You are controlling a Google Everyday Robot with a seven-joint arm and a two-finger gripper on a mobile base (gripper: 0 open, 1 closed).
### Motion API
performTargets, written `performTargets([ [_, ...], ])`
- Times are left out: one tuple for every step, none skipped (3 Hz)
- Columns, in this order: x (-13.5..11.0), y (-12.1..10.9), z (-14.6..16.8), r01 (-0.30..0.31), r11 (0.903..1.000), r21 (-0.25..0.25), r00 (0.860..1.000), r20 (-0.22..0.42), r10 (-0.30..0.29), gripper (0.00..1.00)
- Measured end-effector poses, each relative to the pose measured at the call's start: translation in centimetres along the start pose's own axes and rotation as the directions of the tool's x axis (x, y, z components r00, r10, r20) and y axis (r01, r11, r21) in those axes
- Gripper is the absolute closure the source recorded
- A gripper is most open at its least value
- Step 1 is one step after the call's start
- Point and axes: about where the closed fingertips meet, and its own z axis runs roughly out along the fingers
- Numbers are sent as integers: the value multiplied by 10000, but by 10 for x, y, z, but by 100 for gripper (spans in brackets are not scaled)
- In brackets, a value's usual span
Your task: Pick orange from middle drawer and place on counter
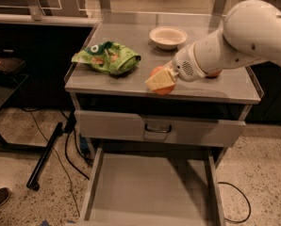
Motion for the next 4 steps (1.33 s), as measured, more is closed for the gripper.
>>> performTargets([
  [-15, -9, 11, 81, 9995, -314, 10000, 51, -80, 100],
  [-24, -15, 20, 182, 9981, -588, 9998, 23, -181, 100],
  [-23, -20, 33, 128, 9965, -830, 9999, -47, -132, 100],
  [-14, -26, 47, 71, 9946, -1035, 10000, -57, -77, 100],
])
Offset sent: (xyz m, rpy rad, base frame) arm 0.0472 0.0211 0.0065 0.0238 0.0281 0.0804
